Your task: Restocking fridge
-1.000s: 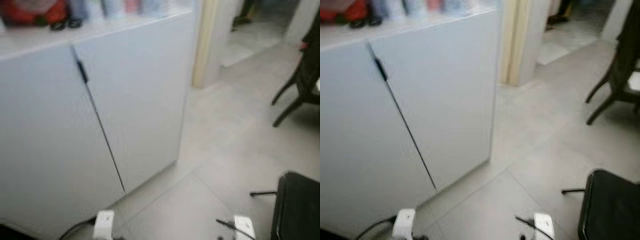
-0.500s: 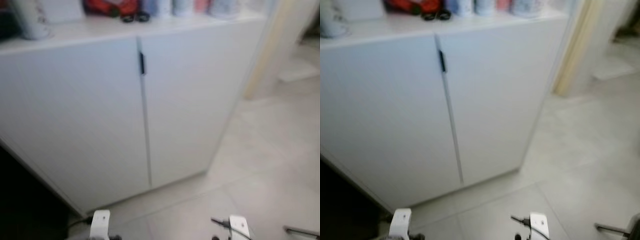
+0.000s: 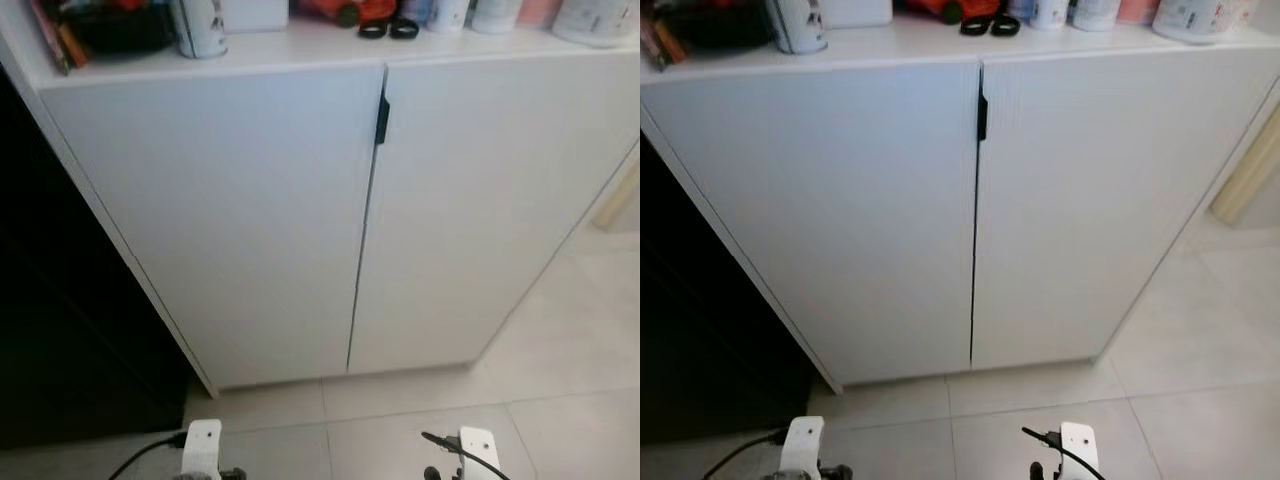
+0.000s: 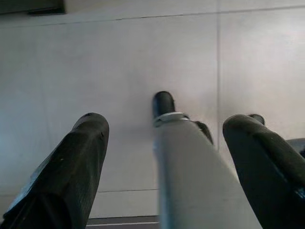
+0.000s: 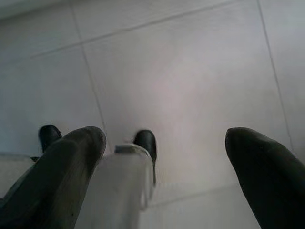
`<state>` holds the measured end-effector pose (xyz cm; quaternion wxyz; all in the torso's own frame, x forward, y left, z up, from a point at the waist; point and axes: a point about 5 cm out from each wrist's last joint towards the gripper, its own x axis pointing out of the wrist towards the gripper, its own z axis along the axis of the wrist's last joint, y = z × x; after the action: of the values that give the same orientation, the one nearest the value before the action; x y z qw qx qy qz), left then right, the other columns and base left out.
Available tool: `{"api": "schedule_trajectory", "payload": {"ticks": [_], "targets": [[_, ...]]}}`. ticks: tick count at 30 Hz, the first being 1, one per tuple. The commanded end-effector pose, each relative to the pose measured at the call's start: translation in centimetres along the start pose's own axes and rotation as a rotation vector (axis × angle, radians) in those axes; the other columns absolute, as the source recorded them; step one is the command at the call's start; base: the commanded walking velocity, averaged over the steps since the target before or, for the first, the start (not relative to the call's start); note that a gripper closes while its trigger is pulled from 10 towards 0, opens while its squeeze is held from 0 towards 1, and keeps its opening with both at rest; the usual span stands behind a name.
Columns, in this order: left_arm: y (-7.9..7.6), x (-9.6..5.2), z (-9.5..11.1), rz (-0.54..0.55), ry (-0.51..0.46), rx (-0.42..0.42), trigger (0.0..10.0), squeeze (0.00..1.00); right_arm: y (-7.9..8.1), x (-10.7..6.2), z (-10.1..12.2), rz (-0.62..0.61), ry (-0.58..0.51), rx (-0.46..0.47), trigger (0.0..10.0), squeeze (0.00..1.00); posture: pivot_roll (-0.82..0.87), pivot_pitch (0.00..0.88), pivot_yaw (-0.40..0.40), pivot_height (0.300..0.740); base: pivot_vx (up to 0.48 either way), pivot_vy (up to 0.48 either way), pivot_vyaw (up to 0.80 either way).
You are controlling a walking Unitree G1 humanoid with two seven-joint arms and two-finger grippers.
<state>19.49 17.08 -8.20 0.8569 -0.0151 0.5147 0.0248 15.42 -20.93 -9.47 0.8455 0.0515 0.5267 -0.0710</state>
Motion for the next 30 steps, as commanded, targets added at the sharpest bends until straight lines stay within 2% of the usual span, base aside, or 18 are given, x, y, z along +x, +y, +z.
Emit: {"api": "schedule_trajectory", "payload": {"ticks": [1, 30], "targets": [[0.35, -0.02, -0.46, 0.020, 0.017, -0.015, 10.0, 0.00, -0.17, -0.01, 0.05, -0.008, -0.001, 0.025, 10.0, 0.00, -0.17, 0.000, 0.020, 0.740, 0.000, 0.000, 0.00], [0.43, -0.02, -0.36, 0.018, 0.021, -0.018, 10.0, 0.00, -0.08, 0.01, 0.19, -0.015, -0.013, 0.042, 10.0, 0.00, -0.17, 0.000, 0.021, 0.740, 0.000, 0.293, 0.00]]}}
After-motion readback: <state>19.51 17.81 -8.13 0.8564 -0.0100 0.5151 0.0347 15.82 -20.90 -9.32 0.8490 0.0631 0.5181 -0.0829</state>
